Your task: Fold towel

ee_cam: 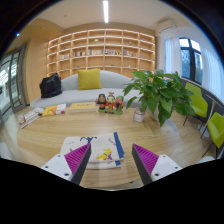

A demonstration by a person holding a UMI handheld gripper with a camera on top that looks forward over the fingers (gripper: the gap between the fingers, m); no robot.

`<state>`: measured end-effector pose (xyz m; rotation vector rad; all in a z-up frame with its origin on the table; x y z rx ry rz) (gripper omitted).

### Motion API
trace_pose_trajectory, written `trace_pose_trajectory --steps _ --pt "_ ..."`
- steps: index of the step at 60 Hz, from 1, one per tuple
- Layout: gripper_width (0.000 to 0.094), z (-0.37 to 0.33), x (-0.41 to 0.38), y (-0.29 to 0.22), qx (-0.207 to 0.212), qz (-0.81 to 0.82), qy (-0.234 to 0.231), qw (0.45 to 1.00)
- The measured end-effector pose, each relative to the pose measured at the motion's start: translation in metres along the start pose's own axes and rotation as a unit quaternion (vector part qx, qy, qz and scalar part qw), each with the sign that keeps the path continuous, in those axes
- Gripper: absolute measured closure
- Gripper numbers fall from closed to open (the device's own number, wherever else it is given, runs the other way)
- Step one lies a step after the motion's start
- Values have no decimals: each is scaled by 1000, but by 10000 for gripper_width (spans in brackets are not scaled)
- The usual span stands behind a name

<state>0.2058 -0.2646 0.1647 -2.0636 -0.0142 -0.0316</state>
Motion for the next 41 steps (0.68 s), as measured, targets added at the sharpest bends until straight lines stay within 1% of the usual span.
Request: trace_pose_trajectory --steps 5,15,24,35,41 --pt "85 -33 -9 3 7 -14 -1 1000" --pt "85 -85 -25 14 7 -20 -11 1000" --pt "82 -120 -34 20 10 -21 -20 1000" --pt "86 -148 -38 20 23 -20 -31 999" --pt "84 -153 -40 20 22 -26 -35 999"
Point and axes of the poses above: the point between the fingertips, and its own axes, seen from behind it with the camera up: x to the right, y down, z forward, the way the camera looks, the point moved 9 cm from there along -z, backward, against the way the camera looks, and after that the axes turned 1 degree about z, right-handed, at the moved point
